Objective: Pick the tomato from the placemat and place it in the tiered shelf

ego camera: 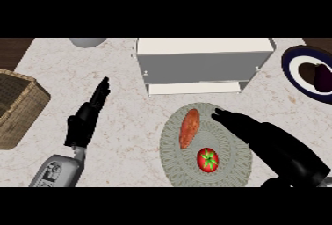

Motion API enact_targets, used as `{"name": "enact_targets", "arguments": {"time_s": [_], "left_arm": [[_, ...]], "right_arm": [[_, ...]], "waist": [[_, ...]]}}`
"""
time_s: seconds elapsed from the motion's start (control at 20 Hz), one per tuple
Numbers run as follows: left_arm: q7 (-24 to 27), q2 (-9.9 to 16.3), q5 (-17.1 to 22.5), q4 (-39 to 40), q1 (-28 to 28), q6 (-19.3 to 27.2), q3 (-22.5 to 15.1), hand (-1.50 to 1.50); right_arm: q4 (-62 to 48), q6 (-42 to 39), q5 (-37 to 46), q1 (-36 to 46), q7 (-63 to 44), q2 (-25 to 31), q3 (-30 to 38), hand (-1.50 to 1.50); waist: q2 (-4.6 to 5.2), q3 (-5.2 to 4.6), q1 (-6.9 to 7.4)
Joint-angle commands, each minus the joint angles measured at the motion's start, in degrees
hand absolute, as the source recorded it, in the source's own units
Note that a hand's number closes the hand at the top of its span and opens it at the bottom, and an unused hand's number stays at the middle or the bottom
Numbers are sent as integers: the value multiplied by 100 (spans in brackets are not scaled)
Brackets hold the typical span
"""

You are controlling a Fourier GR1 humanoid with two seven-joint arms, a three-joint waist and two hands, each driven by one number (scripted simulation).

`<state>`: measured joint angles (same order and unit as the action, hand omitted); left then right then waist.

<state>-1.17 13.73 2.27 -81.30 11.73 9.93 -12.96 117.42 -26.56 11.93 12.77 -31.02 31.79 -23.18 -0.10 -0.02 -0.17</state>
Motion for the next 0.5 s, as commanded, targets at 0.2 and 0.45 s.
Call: {"name": "enact_targets", "arguments": {"time_s": [0.2,0.45], "left_arm": [[-66,-330,-292,-347,-184,-66,61,0],[241,-348,-310,307,-91,-397,394,0]], "right_arm": [[231,-122,976,-212,-379,-788,-181,-150],[242,-335,1156,-812,255,-761,116,-150]], "waist": [[5,2,22],[10,3,-1]]}}
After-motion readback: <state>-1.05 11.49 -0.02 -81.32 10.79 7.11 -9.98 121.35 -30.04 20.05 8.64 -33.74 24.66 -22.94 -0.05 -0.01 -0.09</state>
